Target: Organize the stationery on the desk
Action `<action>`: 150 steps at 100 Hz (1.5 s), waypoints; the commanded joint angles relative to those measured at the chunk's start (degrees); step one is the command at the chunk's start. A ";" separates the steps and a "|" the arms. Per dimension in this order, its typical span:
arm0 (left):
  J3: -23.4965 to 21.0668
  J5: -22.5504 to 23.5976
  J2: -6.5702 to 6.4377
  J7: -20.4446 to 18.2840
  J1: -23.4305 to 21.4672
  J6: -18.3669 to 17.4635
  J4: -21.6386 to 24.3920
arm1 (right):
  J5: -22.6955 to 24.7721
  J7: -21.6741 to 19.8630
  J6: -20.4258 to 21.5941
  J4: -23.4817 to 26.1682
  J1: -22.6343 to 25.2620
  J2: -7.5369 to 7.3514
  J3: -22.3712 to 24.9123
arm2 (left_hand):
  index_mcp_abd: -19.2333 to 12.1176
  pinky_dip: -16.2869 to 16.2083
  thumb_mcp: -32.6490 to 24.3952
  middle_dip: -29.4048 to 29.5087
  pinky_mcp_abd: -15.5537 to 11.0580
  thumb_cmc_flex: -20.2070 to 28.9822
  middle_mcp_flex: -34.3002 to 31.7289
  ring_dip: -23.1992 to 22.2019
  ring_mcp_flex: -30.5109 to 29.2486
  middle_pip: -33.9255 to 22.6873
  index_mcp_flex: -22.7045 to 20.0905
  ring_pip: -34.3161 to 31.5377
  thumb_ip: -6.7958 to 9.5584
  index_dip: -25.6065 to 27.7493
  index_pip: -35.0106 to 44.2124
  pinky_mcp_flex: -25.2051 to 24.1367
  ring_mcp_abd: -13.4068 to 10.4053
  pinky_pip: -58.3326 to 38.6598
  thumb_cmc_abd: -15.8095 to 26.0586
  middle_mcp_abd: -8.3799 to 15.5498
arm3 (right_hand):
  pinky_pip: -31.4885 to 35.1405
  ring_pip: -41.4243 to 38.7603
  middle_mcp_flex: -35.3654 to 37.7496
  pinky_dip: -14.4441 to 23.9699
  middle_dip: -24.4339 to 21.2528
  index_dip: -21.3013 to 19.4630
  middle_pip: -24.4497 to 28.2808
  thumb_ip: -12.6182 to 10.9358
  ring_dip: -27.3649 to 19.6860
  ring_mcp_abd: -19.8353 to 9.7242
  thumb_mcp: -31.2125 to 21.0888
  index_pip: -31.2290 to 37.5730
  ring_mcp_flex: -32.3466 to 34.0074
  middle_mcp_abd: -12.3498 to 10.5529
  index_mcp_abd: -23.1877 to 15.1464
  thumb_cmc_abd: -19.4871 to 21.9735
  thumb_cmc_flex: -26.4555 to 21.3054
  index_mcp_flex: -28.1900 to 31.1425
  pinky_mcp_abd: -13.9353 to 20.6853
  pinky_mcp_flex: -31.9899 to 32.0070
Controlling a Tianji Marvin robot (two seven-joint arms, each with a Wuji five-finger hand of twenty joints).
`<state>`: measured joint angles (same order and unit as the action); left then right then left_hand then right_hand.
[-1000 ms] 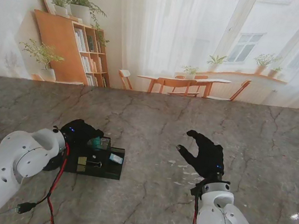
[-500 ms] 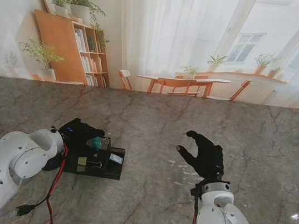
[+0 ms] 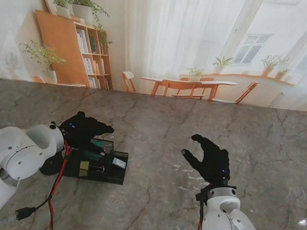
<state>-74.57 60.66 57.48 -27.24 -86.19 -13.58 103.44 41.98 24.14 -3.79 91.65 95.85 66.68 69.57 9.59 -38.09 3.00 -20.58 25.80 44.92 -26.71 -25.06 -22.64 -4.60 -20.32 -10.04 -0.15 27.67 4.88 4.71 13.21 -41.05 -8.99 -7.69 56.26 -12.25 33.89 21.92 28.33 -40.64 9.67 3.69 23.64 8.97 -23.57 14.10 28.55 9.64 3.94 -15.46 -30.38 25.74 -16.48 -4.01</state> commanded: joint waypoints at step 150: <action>6.95 -16.32 5.38 33.66 -24.74 14.25 3.91 | -8.17 -3.58 11.73 12.60 20.19 0.07 7.12 | -1.99 4.65 -0.69 1.64 0.80 -3.06 2.10 5.19 3.10 0.09 2.38 1.67 -2.71 0.36 0.41 -0.35 -0.30 2.83 9.70 -0.77 | 5.60 0.25 0.88 9.98 -0.44 1.74 -1.06 -1.12 3.28 -1.43 -1.38 -0.94 5.02 -2.14 -4.24 -0.06 4.97 -1.66 -5.36 -8.60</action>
<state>-67.56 44.84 62.57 7.28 -110.31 -0.21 108.22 34.03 20.68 7.52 104.23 114.91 66.62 76.36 7.79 -31.80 2.18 -17.84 27.27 40.51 -23.87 -19.17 -18.75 -4.62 -16.47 -7.85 -0.14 27.62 4.92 4.52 13.97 -37.30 -1.59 -9.12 60.49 -11.58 33.91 30.45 28.33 -39.83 9.67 3.69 26.10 8.97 -24.44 13.29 32.71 8.79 1.17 -15.46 -26.78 24.19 -20.58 -12.04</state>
